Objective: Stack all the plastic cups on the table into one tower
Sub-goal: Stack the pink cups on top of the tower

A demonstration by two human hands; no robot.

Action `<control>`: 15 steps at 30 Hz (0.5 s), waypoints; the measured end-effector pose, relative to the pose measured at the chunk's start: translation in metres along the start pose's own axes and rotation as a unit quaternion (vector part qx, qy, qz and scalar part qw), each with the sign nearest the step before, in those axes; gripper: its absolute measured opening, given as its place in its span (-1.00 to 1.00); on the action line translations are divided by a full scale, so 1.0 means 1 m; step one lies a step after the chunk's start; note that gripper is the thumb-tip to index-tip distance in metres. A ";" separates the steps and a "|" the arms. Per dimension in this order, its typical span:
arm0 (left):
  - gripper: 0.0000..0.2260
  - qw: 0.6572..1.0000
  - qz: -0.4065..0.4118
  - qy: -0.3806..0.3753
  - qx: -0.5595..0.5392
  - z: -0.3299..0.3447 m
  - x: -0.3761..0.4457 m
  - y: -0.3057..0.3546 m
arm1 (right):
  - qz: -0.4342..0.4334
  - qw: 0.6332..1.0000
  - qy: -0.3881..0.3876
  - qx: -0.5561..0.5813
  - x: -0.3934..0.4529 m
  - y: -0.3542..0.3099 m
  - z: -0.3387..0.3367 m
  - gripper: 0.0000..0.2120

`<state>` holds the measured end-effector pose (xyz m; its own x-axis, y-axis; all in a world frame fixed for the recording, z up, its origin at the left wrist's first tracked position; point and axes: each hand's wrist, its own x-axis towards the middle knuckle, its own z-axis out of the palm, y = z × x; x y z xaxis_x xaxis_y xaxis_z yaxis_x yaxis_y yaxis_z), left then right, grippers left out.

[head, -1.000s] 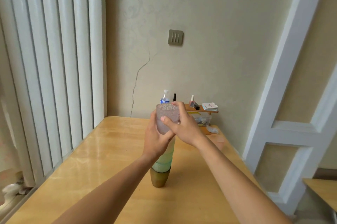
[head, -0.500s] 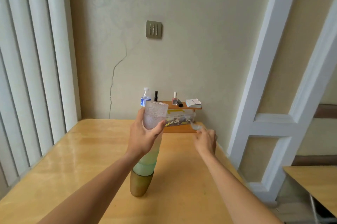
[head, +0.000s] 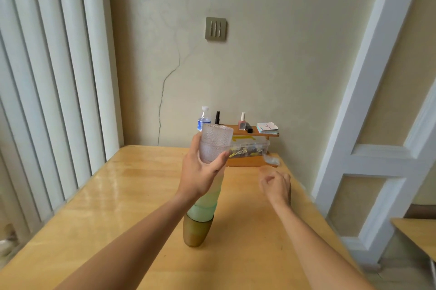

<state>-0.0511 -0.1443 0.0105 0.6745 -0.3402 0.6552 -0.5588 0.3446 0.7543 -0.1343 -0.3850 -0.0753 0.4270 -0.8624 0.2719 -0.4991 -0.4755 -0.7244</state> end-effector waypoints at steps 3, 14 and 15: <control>-0.55 1.000 0.012 -0.001 0.003 0.000 -0.006 0.005 | -0.037 0.999 -0.027 0.027 -0.005 -0.025 -0.010 -0.77; -0.55 0.998 0.029 0.037 -0.036 -0.022 -0.032 0.026 | -0.230 0.939 0.039 0.253 -0.066 -0.189 -0.117 -0.54; -0.55 0.998 0.024 0.040 -0.039 -0.026 -0.034 0.027 | -0.249 0.930 0.031 0.268 -0.075 -0.200 -0.124 -0.50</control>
<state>-0.0767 -0.1012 0.0079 0.6862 -0.2517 0.6825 -0.5542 0.4268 0.7146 -0.1598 -0.2473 0.1273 0.4519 -0.5749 0.6821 0.2029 -0.6783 -0.7062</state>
